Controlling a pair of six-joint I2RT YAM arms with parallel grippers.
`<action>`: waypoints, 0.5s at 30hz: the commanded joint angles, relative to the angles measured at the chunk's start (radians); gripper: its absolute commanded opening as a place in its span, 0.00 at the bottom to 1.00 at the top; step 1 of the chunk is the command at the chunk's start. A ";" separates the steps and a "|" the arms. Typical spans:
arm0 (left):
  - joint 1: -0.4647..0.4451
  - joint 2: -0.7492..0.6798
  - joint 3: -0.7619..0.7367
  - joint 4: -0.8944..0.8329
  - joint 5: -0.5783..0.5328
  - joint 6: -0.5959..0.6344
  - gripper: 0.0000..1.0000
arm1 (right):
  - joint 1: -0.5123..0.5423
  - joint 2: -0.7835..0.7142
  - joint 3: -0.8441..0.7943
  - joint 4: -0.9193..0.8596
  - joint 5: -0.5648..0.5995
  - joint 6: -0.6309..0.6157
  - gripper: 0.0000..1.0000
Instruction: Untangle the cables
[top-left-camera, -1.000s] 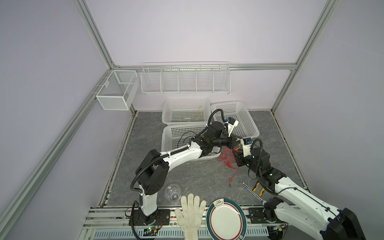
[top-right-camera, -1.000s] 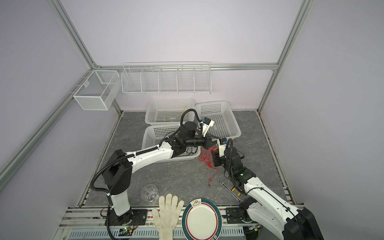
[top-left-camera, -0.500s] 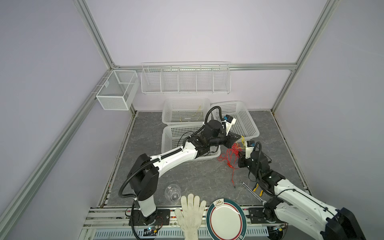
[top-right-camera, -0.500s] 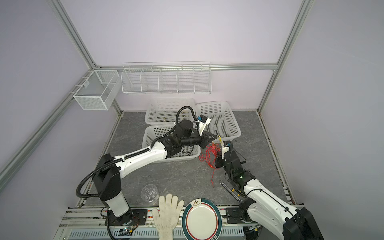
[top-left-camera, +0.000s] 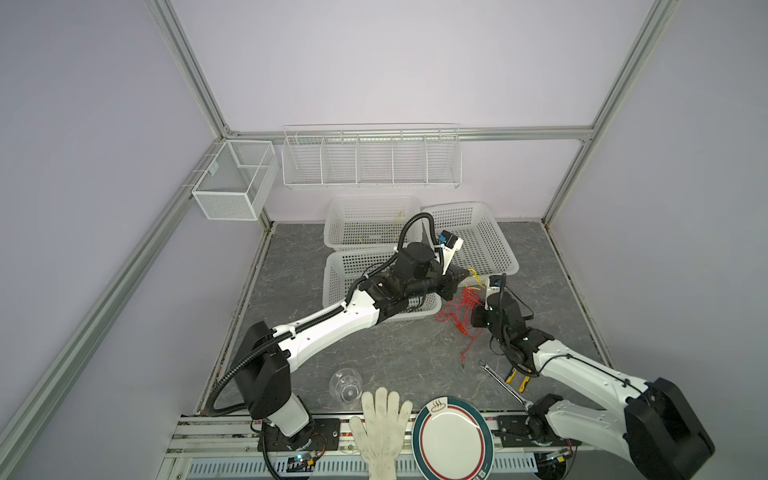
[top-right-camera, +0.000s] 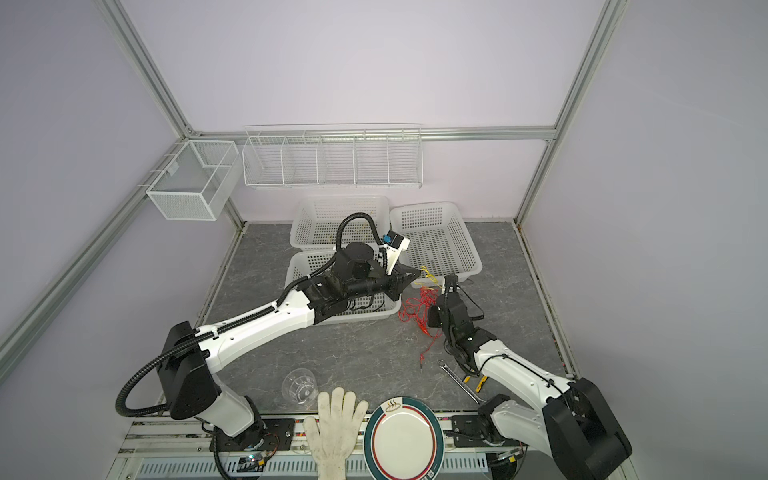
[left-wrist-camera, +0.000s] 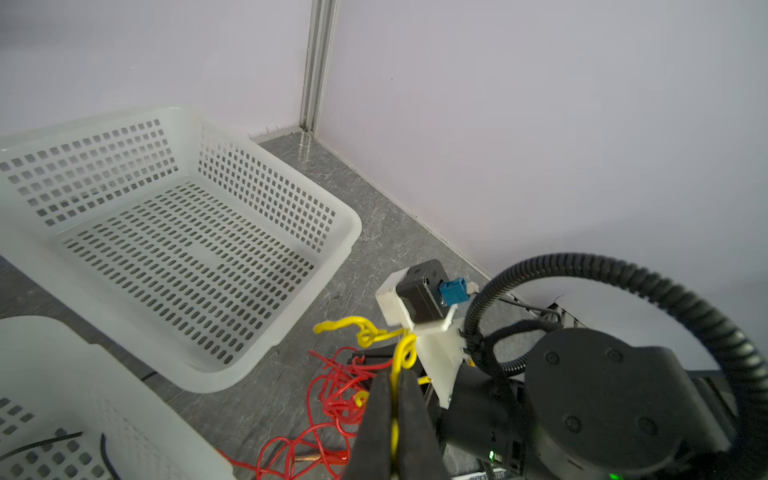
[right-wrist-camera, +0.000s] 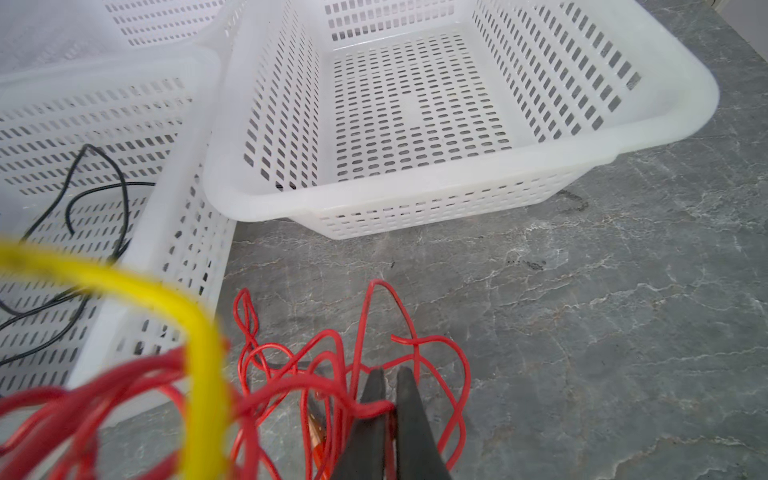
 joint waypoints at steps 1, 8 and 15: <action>0.006 -0.110 0.015 0.088 -0.048 0.040 0.00 | -0.013 0.060 -0.003 -0.175 0.067 0.031 0.06; 0.006 -0.080 -0.020 0.062 -0.153 0.068 0.00 | -0.009 -0.026 -0.040 -0.077 -0.072 -0.041 0.06; 0.006 -0.010 -0.007 0.034 -0.216 0.098 0.00 | -0.007 -0.189 -0.070 -0.082 -0.183 -0.110 0.06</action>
